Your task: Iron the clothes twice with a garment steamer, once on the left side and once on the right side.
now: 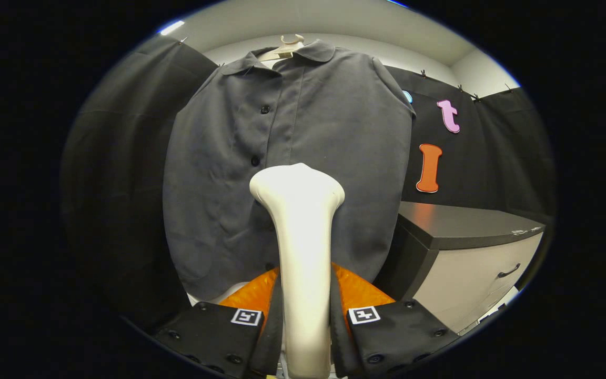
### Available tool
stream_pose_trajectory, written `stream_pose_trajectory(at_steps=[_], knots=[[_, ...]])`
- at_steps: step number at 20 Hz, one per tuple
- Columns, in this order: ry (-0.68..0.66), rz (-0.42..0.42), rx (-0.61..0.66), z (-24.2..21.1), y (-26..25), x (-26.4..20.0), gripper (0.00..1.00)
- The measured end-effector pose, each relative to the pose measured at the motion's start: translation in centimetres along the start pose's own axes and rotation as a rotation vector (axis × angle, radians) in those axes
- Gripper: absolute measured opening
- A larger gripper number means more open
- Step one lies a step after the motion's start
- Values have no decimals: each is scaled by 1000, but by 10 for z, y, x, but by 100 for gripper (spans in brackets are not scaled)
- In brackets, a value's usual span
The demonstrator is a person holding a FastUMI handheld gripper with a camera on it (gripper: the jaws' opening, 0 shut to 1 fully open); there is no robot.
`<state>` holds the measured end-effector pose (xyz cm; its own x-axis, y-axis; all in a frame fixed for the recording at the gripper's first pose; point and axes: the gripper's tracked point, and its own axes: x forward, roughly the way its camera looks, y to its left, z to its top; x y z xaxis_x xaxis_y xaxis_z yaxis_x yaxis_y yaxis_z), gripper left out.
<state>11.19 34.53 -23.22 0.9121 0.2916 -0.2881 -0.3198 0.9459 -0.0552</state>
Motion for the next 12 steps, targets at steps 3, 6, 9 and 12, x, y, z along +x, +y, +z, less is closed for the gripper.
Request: stream_pose_trajectory(at_steps=[3,6,9,12], knots=[[-29,12,11,13,2,-2,46],[-88,16,7,35,4,-13,46],[-132,31,12,55,10,-21,46],[-183,59,13,84,20,-25,46]])
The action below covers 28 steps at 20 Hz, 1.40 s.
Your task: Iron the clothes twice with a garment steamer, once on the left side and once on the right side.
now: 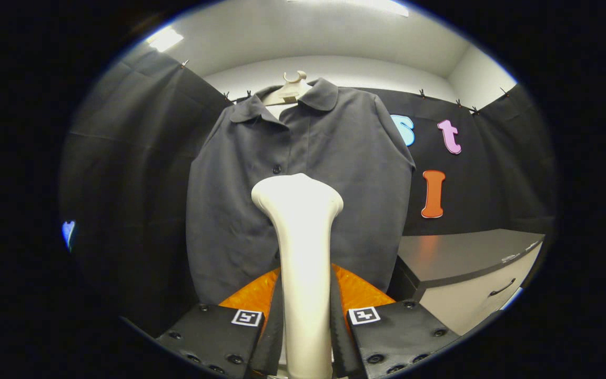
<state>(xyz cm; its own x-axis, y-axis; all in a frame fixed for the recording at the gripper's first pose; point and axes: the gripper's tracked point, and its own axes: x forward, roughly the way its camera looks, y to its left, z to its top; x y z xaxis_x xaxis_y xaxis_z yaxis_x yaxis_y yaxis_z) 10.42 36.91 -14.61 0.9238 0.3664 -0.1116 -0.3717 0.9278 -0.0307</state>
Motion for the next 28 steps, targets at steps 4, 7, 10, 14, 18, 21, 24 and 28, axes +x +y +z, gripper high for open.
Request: stream_pose_trajectory(at_steps=[4,7,10,14,18,21,24,28], knots=[[-60,54,-2,38,24,12,46],[-107,91,-15,67,44,22,46],[-116,124,-13,89,64,34,46],[-118,161,-1,105,87,59,46],[-104,189,1,106,103,84,46],[-123,188,-15,107,108,97,46],[-128,182,-25,105,109,97,46],[-116,196,-24,97,110,95,46]])
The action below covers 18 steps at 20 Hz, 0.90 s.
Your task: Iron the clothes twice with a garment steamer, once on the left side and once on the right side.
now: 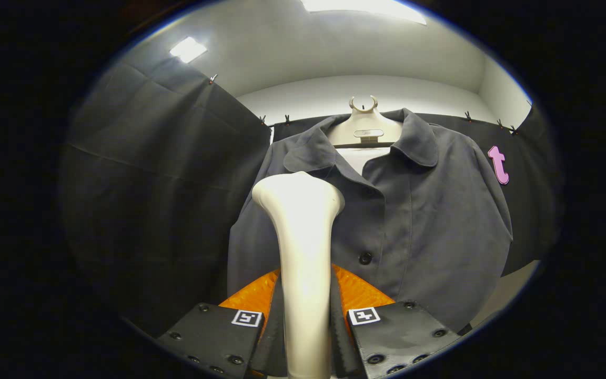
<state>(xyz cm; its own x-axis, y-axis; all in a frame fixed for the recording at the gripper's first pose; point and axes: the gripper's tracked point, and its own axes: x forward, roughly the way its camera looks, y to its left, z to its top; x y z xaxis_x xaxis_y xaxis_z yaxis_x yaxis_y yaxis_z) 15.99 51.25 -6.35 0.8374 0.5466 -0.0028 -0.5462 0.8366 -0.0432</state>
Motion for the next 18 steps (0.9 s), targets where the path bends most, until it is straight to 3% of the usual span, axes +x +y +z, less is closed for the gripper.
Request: stream_pose_trajectory(at_steps=[18], knots=[[209,1,27,-117,10,-60,46]])
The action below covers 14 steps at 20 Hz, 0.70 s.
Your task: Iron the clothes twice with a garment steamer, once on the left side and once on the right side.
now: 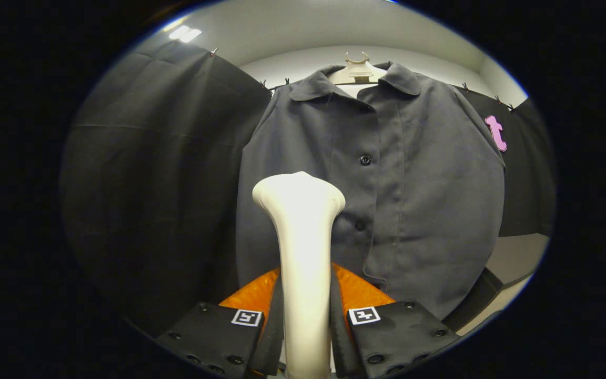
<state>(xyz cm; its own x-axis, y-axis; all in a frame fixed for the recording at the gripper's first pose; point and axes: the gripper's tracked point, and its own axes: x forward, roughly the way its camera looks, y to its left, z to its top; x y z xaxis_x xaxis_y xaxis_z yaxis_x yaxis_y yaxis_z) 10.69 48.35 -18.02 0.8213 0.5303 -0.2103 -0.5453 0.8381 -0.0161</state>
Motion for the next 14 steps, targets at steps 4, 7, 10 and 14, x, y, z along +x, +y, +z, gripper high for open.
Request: stream_pose_trajectory(at_steps=[4,7,10,14], knots=[[72,0,5,-39,2,-10,46],[107,-12,-8,-64,2,-12,46],[129,-13,-9,-75,3,-15,46],[99,30,18,-57,10,-25,46]])
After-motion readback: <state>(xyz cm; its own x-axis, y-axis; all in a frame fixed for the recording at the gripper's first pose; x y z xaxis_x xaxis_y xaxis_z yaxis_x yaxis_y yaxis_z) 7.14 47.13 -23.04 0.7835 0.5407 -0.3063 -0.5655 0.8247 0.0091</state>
